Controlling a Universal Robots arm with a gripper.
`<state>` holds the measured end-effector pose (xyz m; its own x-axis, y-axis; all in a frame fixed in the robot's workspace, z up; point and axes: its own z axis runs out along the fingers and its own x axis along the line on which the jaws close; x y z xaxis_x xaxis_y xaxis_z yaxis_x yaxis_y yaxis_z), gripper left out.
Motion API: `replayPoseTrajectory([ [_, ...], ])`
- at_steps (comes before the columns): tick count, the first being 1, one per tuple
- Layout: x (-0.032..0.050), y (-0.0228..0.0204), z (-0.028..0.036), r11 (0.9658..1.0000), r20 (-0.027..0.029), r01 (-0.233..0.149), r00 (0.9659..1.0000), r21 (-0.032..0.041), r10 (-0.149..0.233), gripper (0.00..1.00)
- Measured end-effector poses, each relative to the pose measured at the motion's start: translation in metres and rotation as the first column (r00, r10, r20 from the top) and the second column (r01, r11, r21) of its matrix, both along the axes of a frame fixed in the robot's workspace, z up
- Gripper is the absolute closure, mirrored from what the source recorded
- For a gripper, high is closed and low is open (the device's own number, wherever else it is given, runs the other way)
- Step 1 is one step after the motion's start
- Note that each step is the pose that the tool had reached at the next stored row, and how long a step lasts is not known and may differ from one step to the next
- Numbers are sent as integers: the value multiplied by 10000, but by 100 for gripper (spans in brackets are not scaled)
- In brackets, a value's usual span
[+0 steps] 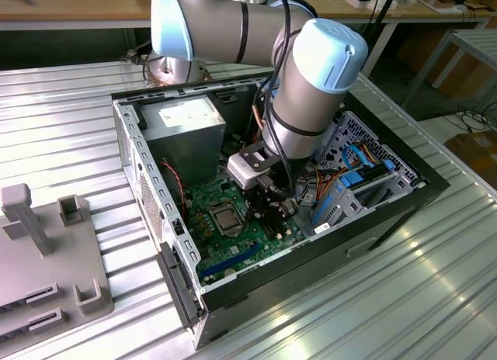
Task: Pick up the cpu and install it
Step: 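Install the first cpu locking lever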
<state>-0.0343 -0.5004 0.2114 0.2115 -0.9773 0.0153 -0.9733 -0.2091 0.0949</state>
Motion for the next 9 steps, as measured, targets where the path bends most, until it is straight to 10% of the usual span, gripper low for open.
replayPoseTrajectory([
  [9,-242,87,2,10000,-1,-7,10000,-2,7,89],
])
